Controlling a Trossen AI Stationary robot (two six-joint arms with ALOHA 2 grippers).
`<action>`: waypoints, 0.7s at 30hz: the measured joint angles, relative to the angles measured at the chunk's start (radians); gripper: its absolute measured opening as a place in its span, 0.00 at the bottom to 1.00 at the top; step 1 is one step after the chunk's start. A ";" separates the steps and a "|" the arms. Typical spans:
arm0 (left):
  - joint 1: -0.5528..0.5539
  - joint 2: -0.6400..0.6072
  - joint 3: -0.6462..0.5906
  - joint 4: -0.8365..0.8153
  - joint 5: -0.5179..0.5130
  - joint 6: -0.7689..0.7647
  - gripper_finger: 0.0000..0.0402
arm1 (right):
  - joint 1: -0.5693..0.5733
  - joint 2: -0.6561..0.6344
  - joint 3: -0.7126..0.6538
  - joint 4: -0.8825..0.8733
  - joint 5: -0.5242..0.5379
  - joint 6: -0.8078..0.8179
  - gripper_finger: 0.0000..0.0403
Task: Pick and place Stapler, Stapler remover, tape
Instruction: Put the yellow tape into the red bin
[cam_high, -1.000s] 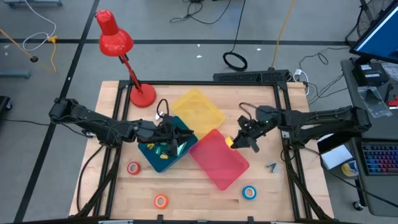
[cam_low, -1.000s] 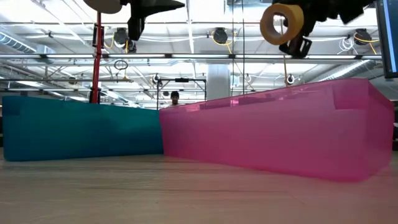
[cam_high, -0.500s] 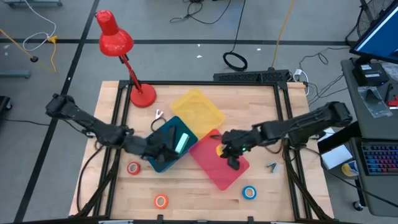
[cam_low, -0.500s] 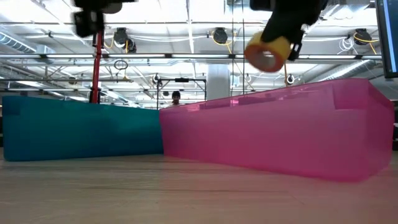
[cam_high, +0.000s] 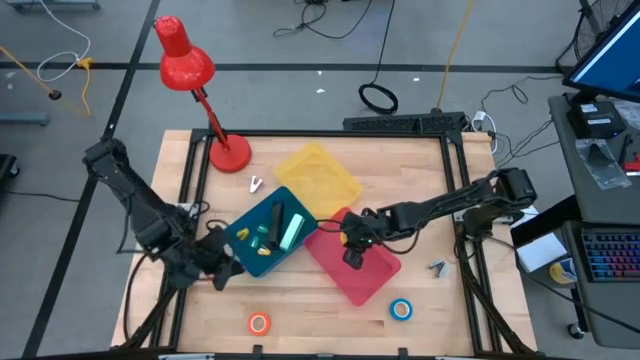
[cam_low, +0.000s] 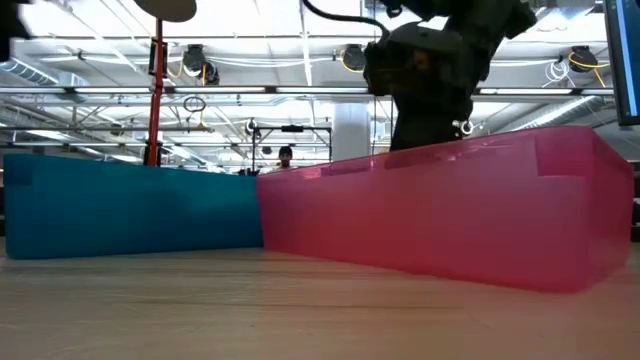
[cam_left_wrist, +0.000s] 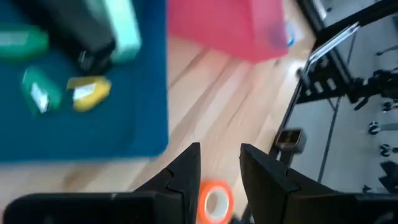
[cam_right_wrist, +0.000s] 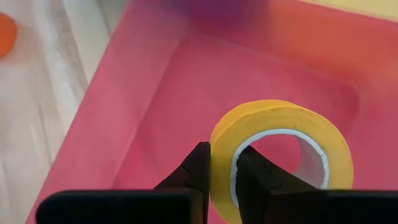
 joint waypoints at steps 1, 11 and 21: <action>-0.022 0.000 0.000 -0.024 0.001 -0.042 0.28 | -0.003 0.008 0.000 0.009 0.000 0.000 0.09; -0.169 0.008 0.000 -0.283 0.133 -0.424 0.28 | -0.029 0.042 0.002 0.037 0.000 0.005 0.10; -0.185 0.058 0.000 -0.385 0.283 -0.518 0.28 | -0.073 0.074 0.000 0.082 -0.058 0.001 0.13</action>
